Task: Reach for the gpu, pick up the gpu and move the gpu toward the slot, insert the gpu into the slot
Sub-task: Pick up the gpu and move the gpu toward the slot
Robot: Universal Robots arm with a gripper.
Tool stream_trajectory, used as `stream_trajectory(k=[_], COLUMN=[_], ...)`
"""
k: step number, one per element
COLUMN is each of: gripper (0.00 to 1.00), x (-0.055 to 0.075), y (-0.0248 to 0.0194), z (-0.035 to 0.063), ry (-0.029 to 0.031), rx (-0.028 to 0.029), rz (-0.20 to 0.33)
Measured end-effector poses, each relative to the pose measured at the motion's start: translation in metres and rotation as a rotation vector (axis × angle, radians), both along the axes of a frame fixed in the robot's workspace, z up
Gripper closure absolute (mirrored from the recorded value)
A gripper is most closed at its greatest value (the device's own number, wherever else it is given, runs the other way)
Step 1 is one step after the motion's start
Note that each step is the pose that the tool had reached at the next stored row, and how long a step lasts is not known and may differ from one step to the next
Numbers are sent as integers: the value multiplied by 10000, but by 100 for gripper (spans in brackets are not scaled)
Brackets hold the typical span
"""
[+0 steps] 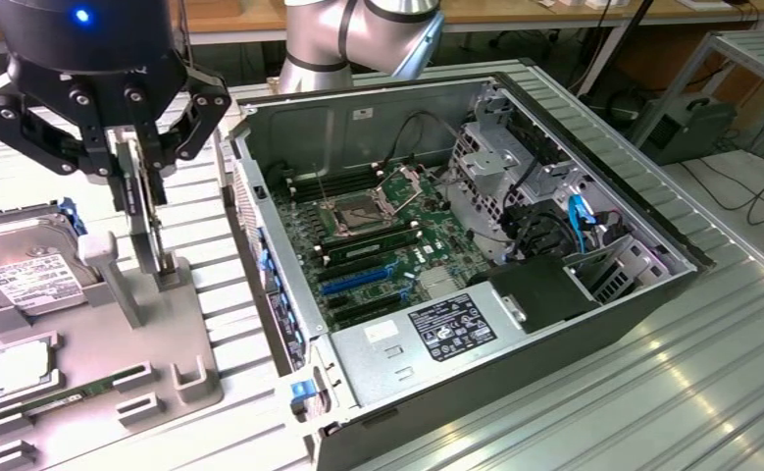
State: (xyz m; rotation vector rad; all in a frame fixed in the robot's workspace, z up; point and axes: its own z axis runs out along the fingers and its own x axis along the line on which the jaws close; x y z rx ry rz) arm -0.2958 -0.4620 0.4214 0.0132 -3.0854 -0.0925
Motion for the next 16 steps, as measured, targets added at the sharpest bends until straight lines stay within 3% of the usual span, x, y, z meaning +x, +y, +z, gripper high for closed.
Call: stream_trajectory(k=[16], gripper=[72], x=[0], y=[0], z=[230], ry=[-2], rx=[-3], rz=[0])
